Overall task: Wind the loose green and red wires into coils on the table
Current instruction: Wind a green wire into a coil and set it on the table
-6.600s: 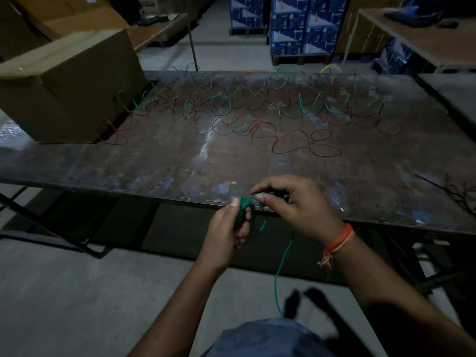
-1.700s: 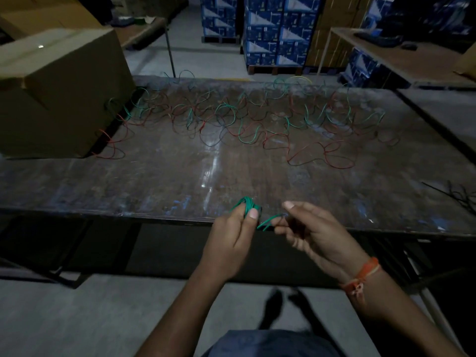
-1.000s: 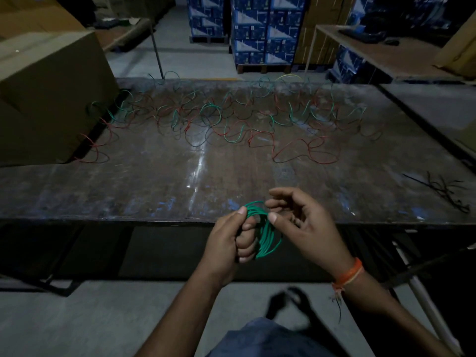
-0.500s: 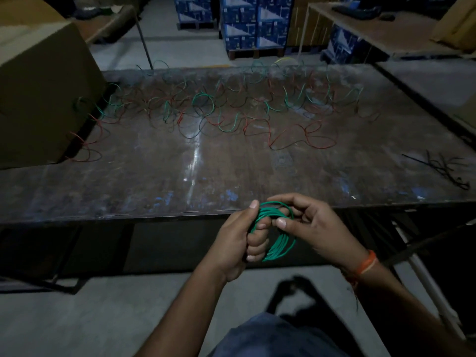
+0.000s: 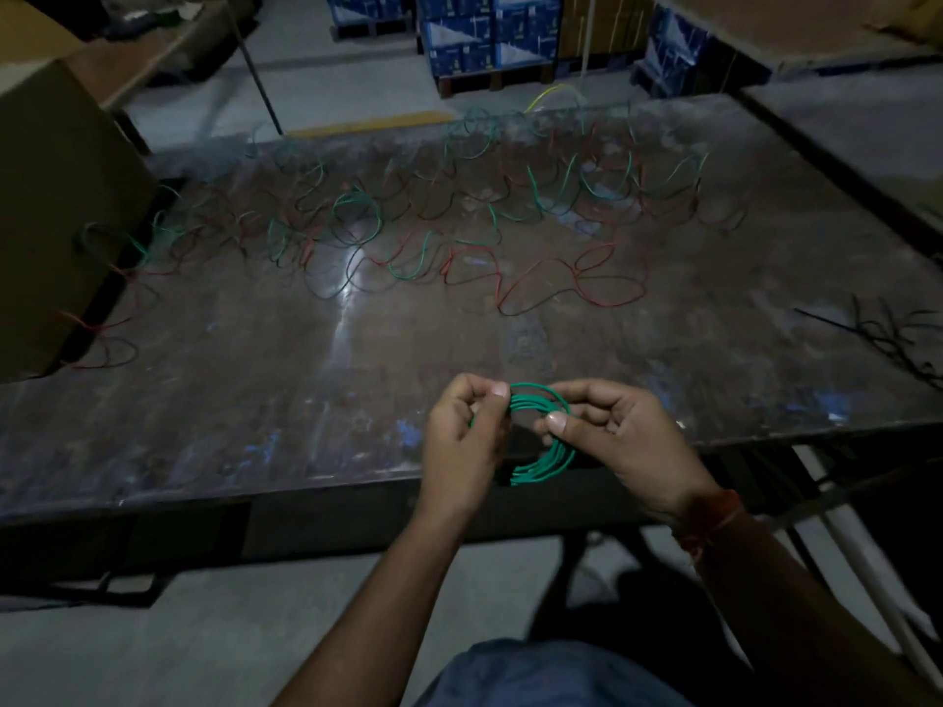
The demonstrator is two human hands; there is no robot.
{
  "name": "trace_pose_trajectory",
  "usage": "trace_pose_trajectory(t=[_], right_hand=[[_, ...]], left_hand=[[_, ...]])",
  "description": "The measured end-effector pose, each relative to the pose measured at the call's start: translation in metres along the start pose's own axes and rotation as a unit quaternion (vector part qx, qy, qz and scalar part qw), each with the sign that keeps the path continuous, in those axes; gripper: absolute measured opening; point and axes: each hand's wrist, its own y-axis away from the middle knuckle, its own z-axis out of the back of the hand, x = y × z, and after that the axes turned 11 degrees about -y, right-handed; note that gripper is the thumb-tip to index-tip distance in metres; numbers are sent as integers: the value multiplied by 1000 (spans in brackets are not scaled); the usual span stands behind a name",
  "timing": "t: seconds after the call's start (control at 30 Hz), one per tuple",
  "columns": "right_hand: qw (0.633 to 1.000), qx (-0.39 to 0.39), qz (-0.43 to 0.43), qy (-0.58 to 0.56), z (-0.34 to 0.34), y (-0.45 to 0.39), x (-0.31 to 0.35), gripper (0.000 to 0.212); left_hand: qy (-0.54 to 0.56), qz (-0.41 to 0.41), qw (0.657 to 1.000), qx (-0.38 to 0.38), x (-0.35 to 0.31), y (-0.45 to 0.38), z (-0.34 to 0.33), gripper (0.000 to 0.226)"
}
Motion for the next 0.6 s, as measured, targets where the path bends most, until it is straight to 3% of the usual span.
trace_pose_trajectory(t=[0.1, 0.2, 0.47, 0.6], right_hand=[[1000, 6, -20, 11, 36, -24, 13, 9], [999, -28, -2, 44, 75, -53, 30, 16], [961, -59, 163, 217, 149, -113, 63, 17], [955, -92, 137, 248, 170, -130, 53, 10]], left_hand=[[1, 12, 1000, -4, -10, -26, -27, 23], [33, 38, 999, 19, -23, -53, -66, 35], [41, 101, 994, -11, -38, -98, -144, 42], [65, 122, 990, -9, -48, -114, -164, 44]])
